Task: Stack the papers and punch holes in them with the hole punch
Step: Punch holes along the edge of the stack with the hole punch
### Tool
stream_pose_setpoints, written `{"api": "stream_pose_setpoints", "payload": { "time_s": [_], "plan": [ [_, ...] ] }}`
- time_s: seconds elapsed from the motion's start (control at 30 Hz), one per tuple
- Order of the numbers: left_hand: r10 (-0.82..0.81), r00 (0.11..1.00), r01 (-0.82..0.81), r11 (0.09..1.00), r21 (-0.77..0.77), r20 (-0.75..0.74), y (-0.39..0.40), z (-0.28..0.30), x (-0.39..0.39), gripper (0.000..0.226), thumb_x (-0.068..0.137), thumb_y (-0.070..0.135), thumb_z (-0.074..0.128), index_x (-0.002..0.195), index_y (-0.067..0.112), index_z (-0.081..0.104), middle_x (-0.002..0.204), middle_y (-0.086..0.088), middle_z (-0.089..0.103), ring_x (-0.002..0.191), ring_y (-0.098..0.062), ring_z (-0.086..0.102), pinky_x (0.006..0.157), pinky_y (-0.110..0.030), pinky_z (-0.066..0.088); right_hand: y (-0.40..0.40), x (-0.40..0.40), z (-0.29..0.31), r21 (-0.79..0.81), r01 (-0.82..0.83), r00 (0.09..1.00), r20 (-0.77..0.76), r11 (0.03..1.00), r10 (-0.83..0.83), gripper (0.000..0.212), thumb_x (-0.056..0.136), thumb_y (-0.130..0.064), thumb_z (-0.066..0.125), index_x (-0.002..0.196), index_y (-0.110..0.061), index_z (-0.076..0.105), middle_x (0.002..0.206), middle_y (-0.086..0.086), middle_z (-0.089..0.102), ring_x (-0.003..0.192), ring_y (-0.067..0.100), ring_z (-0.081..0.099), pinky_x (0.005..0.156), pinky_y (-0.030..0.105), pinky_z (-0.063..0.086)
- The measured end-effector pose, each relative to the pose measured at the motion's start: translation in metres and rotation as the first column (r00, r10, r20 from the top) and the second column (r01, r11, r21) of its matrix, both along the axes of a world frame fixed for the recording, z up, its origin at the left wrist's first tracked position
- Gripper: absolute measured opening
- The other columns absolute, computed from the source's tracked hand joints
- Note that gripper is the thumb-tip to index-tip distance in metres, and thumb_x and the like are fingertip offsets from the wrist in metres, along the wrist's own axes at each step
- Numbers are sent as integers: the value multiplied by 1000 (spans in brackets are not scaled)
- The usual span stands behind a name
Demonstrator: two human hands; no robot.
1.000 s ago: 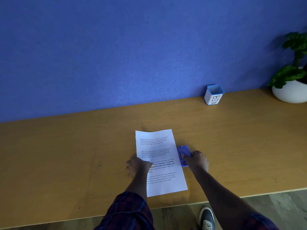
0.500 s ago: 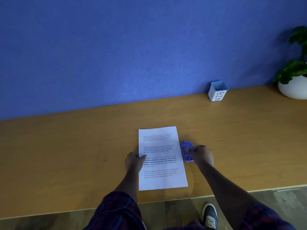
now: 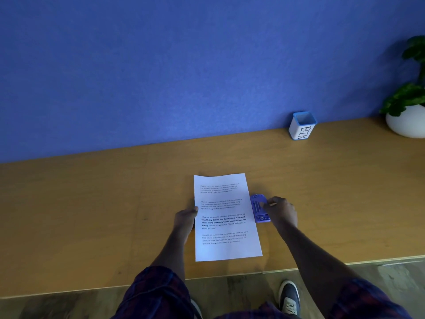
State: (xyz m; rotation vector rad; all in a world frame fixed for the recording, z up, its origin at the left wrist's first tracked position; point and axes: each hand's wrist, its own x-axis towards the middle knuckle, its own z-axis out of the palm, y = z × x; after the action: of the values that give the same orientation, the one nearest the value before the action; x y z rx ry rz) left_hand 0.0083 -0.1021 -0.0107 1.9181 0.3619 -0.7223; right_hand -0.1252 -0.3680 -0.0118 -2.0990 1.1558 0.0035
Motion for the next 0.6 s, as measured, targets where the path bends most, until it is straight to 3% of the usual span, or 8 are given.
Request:
{"api": "stream_pose_setpoints", "payload": {
  "time_s": [0.1,0.23,0.47,0.6],
  "plan": [
    [-24,999,24,1000,-10,-24,7,-2,3,15,96,21,68,86,13,75,85,-3,74,70,-16,67,60,-25,51,-1,1,1,8,6,1000,4,1000,-6,21,83,-41,71,96,-26,76,84,0,76,79,24,69,66,33,55],
    [-39,999,38,999,-37,-27,15,-4,5,24,90,18,77,108,4,77,102,-11,78,100,-29,74,93,-45,59,-2,1,1,21,9,1000,-3,1000,-9,21,83,-40,72,95,-24,77,85,3,75,79,26,68,63,30,49],
    [-61,997,58,995,-81,-45,21,-9,3,17,85,17,82,98,7,79,103,-10,80,104,-31,74,100,-51,56,-4,3,4,37,-6,1000,-29,999,7,19,84,-38,72,93,-22,77,85,4,75,80,26,68,67,33,53],
    [-103,993,97,991,-91,-63,21,-8,2,14,85,6,80,99,5,77,101,-14,80,96,-31,77,93,-49,60,-4,2,5,37,-5,1000,-26,999,6,20,84,-40,72,92,-21,77,84,4,75,79,26,69,67,33,54]
  ]
}}
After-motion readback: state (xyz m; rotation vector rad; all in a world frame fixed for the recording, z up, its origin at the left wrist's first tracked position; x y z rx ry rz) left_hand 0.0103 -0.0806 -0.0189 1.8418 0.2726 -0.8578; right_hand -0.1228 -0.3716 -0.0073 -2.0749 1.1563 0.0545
